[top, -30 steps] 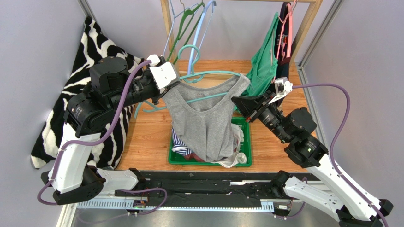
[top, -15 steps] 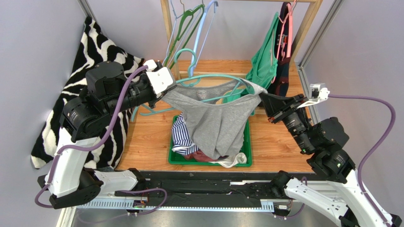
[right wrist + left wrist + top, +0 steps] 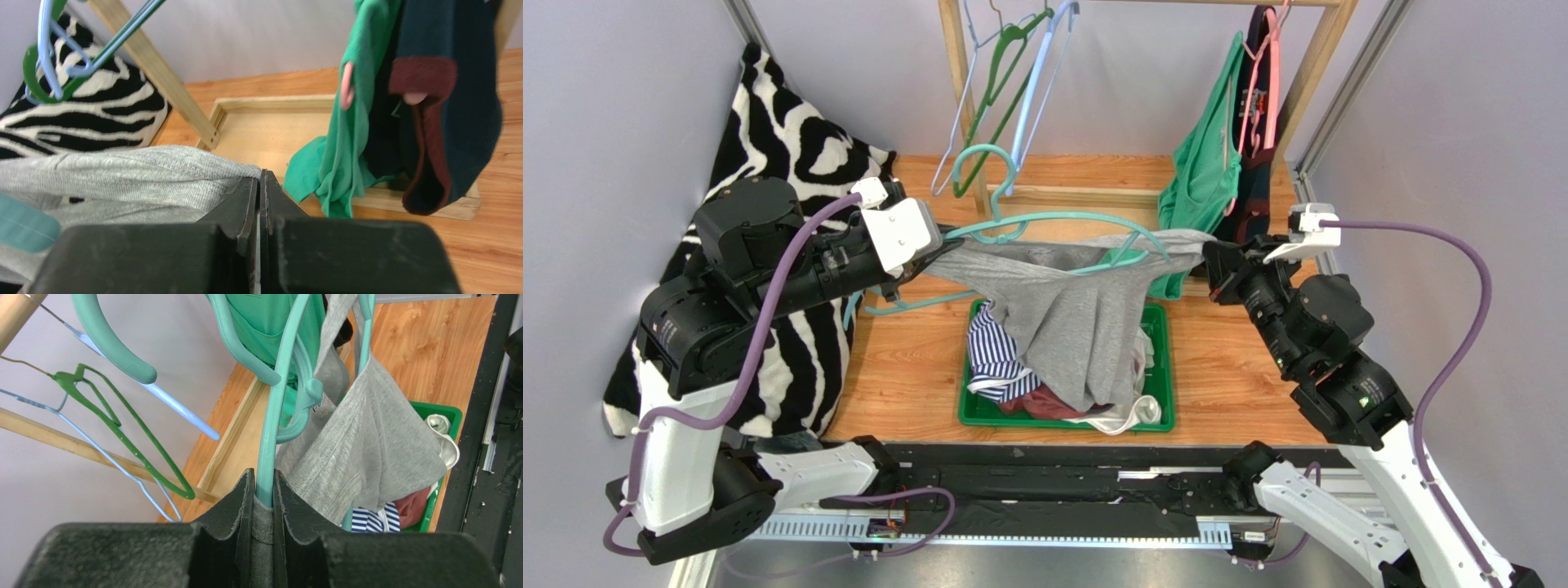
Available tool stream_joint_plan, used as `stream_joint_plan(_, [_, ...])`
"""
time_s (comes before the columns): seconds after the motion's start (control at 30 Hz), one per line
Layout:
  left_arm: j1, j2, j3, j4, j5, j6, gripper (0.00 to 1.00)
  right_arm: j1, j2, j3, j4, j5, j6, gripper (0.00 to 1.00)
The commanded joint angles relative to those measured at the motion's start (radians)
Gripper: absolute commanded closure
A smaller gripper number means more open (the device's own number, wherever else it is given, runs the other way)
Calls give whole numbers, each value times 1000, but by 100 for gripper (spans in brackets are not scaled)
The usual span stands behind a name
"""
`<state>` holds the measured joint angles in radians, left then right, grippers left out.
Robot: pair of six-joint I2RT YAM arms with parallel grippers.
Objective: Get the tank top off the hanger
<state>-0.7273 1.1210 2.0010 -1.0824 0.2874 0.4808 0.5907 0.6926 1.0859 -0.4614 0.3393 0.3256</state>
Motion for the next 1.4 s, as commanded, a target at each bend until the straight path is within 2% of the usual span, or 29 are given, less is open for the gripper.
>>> stream_joint_plan(0.0, [8, 2, 48, 21, 39, 4, 100, -22, -39, -46, 3, -229, -58, 100])
stream_joint_plan(0.03, [8, 8, 53, 24, 44, 2, 100, -19, -60, -56, 6, -290, -83, 100])
stream_joint_plan(0.1, [5, 42, 65, 36, 58, 2, 100, -22, -76, -49, -22, -431, -153, 84])
stream_joint_plan(0.13, [3, 54, 82, 41, 61, 7, 100, -19, -77, -35, -42, -451, -169, 74])
stream_joint_plan(0.17, [-4, 68, 91, 51, 52, 12, 100, -20, -87, -11, -58, -473, -189, 55])
stream_joint_plan(0.23, [-38, 112, 126, 52, 39, 44, 100, -20, -103, 20, -108, -575, -262, 47])
stream_joint_plan(0.33, [-82, 151, 142, 58, 35, 107, 100, -20, -130, 116, -190, -637, -357, 36])
stream_joint_plan(0.43, [-110, 163, 125, 58, 29, 160, 100, -20, -111, 261, -292, -704, -413, 30])
stream_joint_plan(0.6, [-136, 177, 104, 44, 32, 212, 100, -20, -10, 440, -423, -830, -496, 29])
stream_joint_plan(0.7, [-150, 194, 125, 26, 42, 234, 100, -23, 16, 466, -380, -797, -499, 29])
stream_joint_plan(0.83, [-170, 206, 137, 3, 35, 269, 100, -19, 59, 519, -320, -847, -485, 29])
stream_joint_plan(1.2, [-222, 191, 87, -67, -8, 326, 100, -20, 131, 513, -275, -893, -482, 28])
stream_joint_plan(1.37, [-227, 188, 87, -67, -30, 335, 100, -20, 148, 474, -322, -1008, -431, 29])
